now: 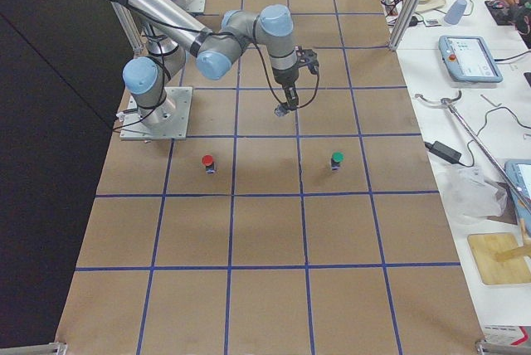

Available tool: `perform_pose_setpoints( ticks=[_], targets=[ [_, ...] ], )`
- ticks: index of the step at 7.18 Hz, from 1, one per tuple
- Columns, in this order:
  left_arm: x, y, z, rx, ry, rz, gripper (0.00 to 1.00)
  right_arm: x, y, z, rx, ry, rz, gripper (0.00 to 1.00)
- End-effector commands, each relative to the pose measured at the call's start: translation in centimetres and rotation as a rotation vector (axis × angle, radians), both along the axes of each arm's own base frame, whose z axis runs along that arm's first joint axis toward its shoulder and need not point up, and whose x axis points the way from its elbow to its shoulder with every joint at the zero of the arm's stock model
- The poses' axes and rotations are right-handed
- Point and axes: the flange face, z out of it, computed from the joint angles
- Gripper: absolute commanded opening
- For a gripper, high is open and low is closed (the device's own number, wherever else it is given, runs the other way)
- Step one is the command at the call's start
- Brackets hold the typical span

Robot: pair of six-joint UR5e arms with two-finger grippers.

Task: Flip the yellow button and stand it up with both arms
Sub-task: 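Carry the button with the right gripper toward the green button while the left arm withdraws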

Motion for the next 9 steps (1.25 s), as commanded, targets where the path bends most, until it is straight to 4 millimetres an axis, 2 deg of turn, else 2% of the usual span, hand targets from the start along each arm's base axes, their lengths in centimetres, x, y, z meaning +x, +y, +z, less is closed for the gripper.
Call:
perform_pose_setpoints(
  ticks=[1,2,3,4,5,6,7,9],
  targets=[
    [-0.9,0.9,2.2,-0.044,-0.057,-0.029,0.87,-4.7,1.6,-4.3,-0.115,-0.023,0.165,0.06],
    [-0.8,1.4,3.2,-0.063,-0.072,-0.027,0.89,-8.3,2.9,-6.7,-0.166,-0.015,0.178,0.06],
    [-0.1,1.0,3.7,-0.076,-0.14,-0.026,0.91,-9.9,4.6,-8.5,-0.248,-0.022,0.271,0.06],
    [1.0,0.3,5.3,-0.101,-0.19,-0.015,0.93,-11.3,6.5,-9.9,-0.263,-0.024,0.273,0.06],
    [1.4,0.6,6.3,-0.061,-0.198,-0.013,0.93,-11.1,7.4,-10.8,-0.259,-0.018,0.299,0.06],
    [1.5,0.6,6.8,-0.062,-0.198,-0.011,0.95,-12.0,8.9,-11.8,-0.299,-0.024,0.338,0.06],
    [1.7,0.8,6.2,-0.053,-0.197,-0.007,0.97,-14.0,10.3,-11.6,-0.391,-0.046,0.324,0.06],
    [1.9,0.6,6.5,-0.057,-0.199,0.031,0.99,-13.9,10.6,-11.8,-0.442,-0.059,0.365,0.06]
  ],
)
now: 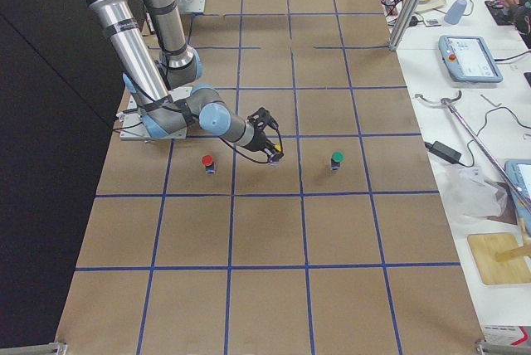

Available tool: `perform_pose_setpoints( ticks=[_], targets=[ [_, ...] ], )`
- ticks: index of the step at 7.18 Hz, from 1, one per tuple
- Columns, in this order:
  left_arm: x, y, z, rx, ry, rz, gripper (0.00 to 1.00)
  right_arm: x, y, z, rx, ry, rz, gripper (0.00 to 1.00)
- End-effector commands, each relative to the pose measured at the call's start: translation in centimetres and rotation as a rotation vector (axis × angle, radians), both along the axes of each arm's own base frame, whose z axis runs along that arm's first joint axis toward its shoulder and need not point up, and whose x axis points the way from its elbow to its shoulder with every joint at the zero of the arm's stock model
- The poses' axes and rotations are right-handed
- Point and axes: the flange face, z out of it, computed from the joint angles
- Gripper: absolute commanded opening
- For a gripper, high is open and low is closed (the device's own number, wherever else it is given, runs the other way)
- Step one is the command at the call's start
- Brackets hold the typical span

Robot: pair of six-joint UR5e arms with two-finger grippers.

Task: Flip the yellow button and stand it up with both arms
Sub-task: 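Lower the button upright onto the table with the right gripper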

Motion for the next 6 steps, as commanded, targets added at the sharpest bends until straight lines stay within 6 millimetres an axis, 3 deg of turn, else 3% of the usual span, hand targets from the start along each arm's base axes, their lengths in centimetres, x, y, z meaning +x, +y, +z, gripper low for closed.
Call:
perform_pose_setpoints(
  ticks=[1,4,6],
  targets=[
    [0.2,0.1,0.3,-0.005,-0.004,0.047,0.99,0.9,1.0,-1.6,-0.034,-0.025,0.031,0.06],
    [0.9,-0.2,0.7,-0.012,-0.005,0.09,0.99,1.1,1.1,-2.4,-0.022,-0.051,0.021,0.06],
    [1.0,-0.2,0.7,-0.012,-0.004,0.095,0.99,0.0,1.1,-3.7,-0.015,-0.07,0.004,0.06]
  ],
)
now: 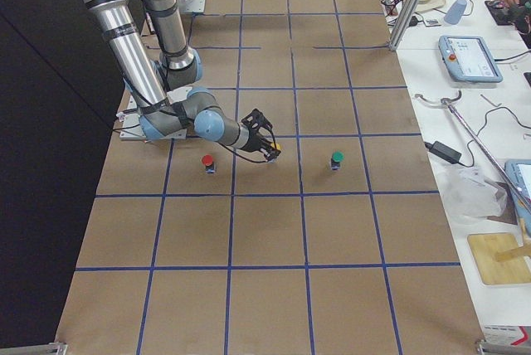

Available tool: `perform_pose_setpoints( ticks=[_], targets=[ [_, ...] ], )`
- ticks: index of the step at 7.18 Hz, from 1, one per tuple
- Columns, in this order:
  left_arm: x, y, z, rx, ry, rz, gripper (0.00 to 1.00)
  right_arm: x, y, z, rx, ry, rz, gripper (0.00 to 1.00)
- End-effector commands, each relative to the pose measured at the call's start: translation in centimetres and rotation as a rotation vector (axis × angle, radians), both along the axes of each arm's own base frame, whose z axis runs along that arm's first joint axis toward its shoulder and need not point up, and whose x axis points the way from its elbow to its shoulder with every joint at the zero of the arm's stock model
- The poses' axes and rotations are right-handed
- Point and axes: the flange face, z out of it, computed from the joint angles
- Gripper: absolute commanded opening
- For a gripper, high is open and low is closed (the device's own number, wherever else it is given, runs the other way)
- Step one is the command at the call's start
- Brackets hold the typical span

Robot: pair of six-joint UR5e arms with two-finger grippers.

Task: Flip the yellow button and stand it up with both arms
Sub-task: 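Lower the button upright onto the table with the right gripper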

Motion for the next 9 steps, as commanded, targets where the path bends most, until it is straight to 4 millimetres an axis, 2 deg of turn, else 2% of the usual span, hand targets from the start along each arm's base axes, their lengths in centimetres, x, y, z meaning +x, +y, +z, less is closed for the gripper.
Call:
perform_pose_setpoints(
  ticks=[1,3,4,5,6,9],
  targets=[
    [0.09,-0.03,0.02,0.0,0.001,0.003,0.99,-0.91,-0.06,-0.31,0.002,-0.014,-0.053,0.06],
    [0.09,-0.03,0.02,0.0,0.001,0.003,0.99,-1.22,-0.17,0.09,-0.01,0.008,-0.088,0.07],
    [0.11,-0.03,0.02,0.0,0.0,0.003,0.99,-1.25,-0.14,0.07,-0.007,0.011,-0.09,0.12],
    [0.11,-0.03,0.02,0.0,0.0,0.003,0.99,-1.24,-0.14,-0.1,-0.004,0.005,-0.089,0.57],
    [0.11,0.04,0.03,0.0,0.0,0.003,0.99,-1.29,-0.08,-0.28,0.006,0.007,-0.09,0.65],
    [0.11,0.04,0.03,0.0,0.0,0.003,0.99,-1.29,0.23,-0.12,0.057,0.0,-0.139,0.67]
  ],
)
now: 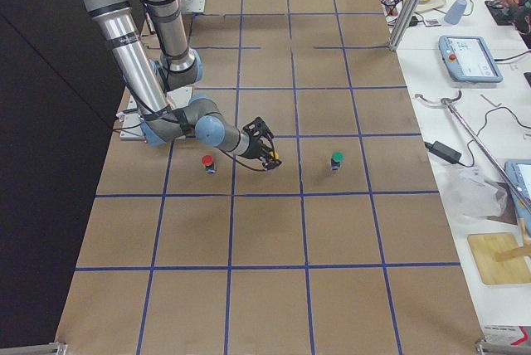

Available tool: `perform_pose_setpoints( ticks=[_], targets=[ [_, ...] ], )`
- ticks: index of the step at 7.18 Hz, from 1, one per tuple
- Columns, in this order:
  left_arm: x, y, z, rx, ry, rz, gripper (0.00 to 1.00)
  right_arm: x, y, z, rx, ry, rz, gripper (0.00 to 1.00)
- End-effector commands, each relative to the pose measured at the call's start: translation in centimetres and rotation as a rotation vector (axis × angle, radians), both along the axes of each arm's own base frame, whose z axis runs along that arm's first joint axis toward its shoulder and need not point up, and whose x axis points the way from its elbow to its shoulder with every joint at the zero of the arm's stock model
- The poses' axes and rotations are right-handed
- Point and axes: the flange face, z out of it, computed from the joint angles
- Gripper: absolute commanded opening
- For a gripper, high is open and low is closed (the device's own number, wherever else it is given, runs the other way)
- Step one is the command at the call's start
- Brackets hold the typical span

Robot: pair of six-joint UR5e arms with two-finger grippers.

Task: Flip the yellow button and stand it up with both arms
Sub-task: 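Lower the button upright onto the table with the right gripper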

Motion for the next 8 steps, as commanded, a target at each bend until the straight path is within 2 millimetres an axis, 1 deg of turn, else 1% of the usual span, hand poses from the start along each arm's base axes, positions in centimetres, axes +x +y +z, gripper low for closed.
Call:
perform_pose_setpoints(
  ticks=[1,2,3,4,5,6,7,8],
  targets=[
    [0.1,0.0,0.2,-0.004,0.0,0.002,0.99,0.3,0.0,1.0,0.037,-0.015,-0.071,0.67],
    [0.2,0.1,0.4,-0.007,0.0,0.003,0.99,0.5,-0.2,2.2,0.06,-0.06,-0.092,0.67],
    [0.8,0.0,0.5,-0.006,0.001,0.015,0.99,0.5,-0.7,5.3,0.097,-0.102,-0.138,0.67],
    [1.5,-0.1,0.6,-0.003,0.001,0.027,0.99,1.4,-2.0,8.1,0.148,-0.101,-0.144,0.67],
    [1.6,-0.1,0.6,-0.002,0.001,0.029,0.99,2.1,-3.4,11.2,0.202,-0.067,-0.179,0.67],
    [1.7,-0.1,0.6,-0.002,0.003,0.031,0.99,2.7,-5.3,14.7,0.259,-0.079,-0.195,0.67],
    [1.7,-0.1,0.7,-0.002,0.003,0.032,0.99,3.9,-7.5,18.7,0.317,-0.094,-0.241,0.67],
    [1.7,-0.1,0.6,-0.001,0.003,0.032,0.99,6.4,-9.5,22.3,0.414,-0.109,-0.278,0.67]
  ],
)
